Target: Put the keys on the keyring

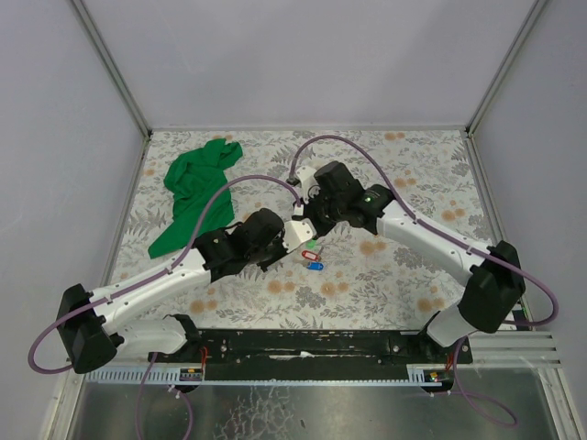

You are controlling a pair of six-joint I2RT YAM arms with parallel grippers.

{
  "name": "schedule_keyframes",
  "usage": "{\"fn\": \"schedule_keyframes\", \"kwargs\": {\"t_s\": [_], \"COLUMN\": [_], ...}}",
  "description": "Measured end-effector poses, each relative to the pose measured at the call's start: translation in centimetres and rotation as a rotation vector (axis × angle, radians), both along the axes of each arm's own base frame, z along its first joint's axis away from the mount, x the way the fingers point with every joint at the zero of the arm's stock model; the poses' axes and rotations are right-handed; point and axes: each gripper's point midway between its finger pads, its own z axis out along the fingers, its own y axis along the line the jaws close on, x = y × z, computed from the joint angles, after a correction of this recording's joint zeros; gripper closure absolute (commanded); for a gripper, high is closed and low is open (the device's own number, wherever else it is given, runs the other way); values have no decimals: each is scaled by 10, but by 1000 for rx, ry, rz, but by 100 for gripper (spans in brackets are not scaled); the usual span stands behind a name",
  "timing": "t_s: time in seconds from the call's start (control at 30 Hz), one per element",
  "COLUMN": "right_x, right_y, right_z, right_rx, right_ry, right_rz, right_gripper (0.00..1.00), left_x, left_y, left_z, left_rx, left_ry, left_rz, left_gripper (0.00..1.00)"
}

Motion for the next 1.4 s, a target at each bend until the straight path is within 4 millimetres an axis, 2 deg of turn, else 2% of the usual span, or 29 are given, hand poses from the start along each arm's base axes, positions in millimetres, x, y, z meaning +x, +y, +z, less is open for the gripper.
{"fn": "schedule_keyframes", "kwargs": {"t_s": [0.13, 0.3, 0.4, 0.5, 0.57, 0.67, 0.9, 1.1, 1.4], "right_x": [-7, -15, -17, -18, -19, -14, -10, -7, -4], "right_y": [-9, -27, -37, -44, -45, -44, -32, -33, -29], "right_z": [9, 19, 9, -10, -22, -26, -3, 16, 39], "right_rx": [37, 99, 117, 123, 132, 161, 278, 341, 389], "right_ry": [-56, -214, -306, -375, -411, -494, -712, -867, -1035], "right_rz": [7, 31, 43, 63, 83, 109, 174, 170, 197], "right_gripper": [63, 60, 54, 51, 51, 53, 55, 56, 64], "left_x": [0, 0, -1, 1, 5, 10, 18, 14, 12], "left_y": [0, -1, -2, -3, -6, -13, -24, -22, -26], "left_z": [1, 5, 7, 10, 16, 25, 40, 39, 45], "left_rx": [-3, -22, -39, -55, -67, -90, -165, -195, -241], "left_ry": [-2, -7, 1, 21, 31, 55, 105, 153, 187], "left_rz": [0, 5, 15, 40, 61, 104, 243, 323, 378], "left_gripper": [100, 100, 100, 100, 100, 100, 100, 100, 100]}}
